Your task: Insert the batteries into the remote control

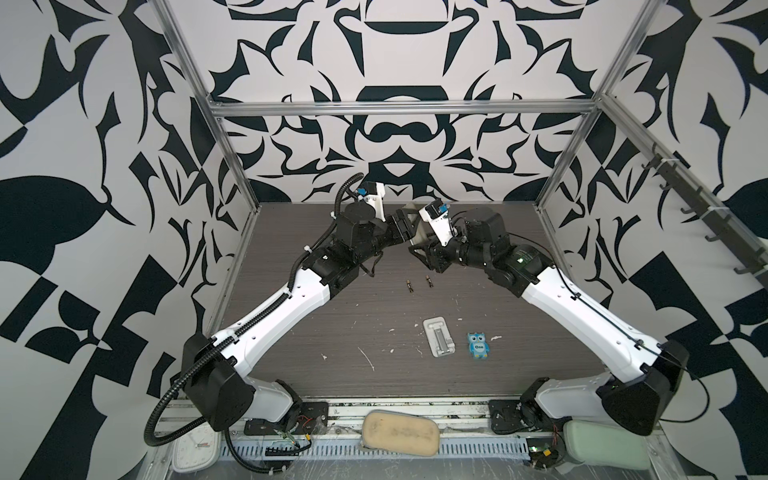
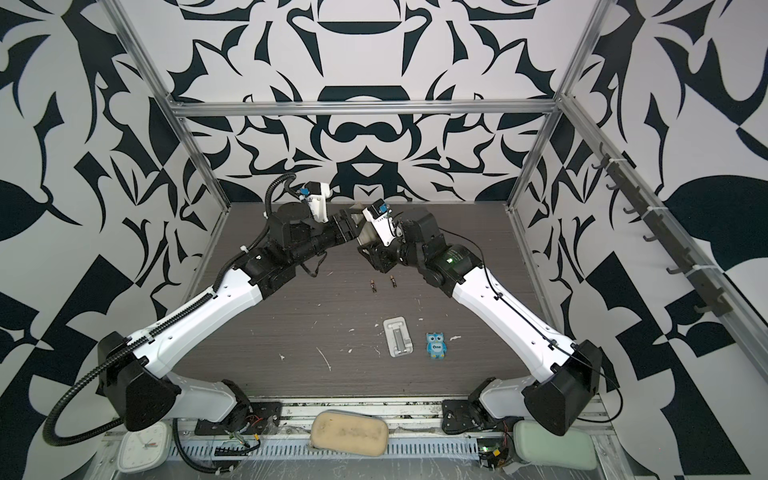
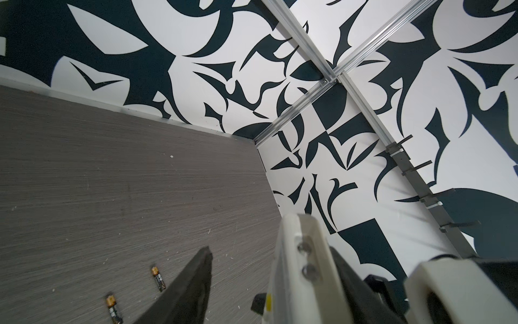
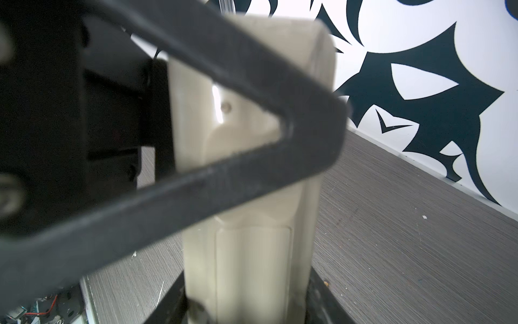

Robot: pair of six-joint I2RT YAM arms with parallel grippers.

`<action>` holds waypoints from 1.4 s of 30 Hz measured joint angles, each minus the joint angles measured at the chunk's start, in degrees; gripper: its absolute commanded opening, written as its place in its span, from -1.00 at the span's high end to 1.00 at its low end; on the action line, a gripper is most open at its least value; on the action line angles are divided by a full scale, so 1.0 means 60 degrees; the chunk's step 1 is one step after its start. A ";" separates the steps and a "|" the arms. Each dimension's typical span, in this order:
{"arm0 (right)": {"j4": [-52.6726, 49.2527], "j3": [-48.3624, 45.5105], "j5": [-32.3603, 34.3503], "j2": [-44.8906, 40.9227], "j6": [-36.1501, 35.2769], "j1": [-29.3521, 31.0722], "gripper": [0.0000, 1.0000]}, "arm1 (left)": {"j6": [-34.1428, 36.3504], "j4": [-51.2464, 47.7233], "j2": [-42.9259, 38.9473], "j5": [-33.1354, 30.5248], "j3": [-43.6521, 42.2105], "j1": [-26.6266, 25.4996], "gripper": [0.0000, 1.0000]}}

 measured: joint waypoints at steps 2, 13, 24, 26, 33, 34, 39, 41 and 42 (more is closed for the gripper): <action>0.0000 0.0000 0.0051 0.0000 -0.0011 0.0018 1.00 | 0.0000 0.0000 0.0044 -0.0073 0.0149 0.0000 -0.11; -0.0062 -0.0007 0.0124 0.0000 -0.0018 0.0073 1.00 | -0.0026 0.0007 0.0102 -0.0131 0.0193 -0.0018 0.02; -0.0080 -0.0007 0.0117 0.0000 -0.0015 0.0127 1.00 | -0.0036 0.0007 0.0102 -0.0127 0.0138 -0.0018 0.10; -0.0091 -0.0007 0.0113 0.0000 -0.0015 0.0135 1.00 | -0.0036 0.0040 0.0102 -0.0102 0.0127 -0.0018 0.20; -0.0153 -0.0007 0.0124 0.0007 -0.0040 0.0146 1.00 | 0.0069 0.0091 0.0095 -0.0007 0.0127 -0.0051 0.65; -0.0153 -0.0007 0.0106 0.0007 -0.0040 0.0146 0.94 | 0.0098 0.0095 0.0095 0.0018 0.0127 -0.0047 0.68; -0.0164 -0.0007 0.0055 0.0007 -0.0044 0.0146 -0.04 | 0.0138 0.0033 0.0095 0.0040 0.0135 -0.0025 0.82; -0.0171 -0.0007 0.0022 0.0007 -0.0036 0.0146 -0.23 | 0.0135 -0.0058 0.0095 0.0138 0.0175 0.0025 0.85; -0.0175 -0.0007 -0.0036 0.0007 -0.0069 0.0146 -0.31 | 0.0153 -0.0106 0.0095 0.0219 0.0186 0.0069 0.85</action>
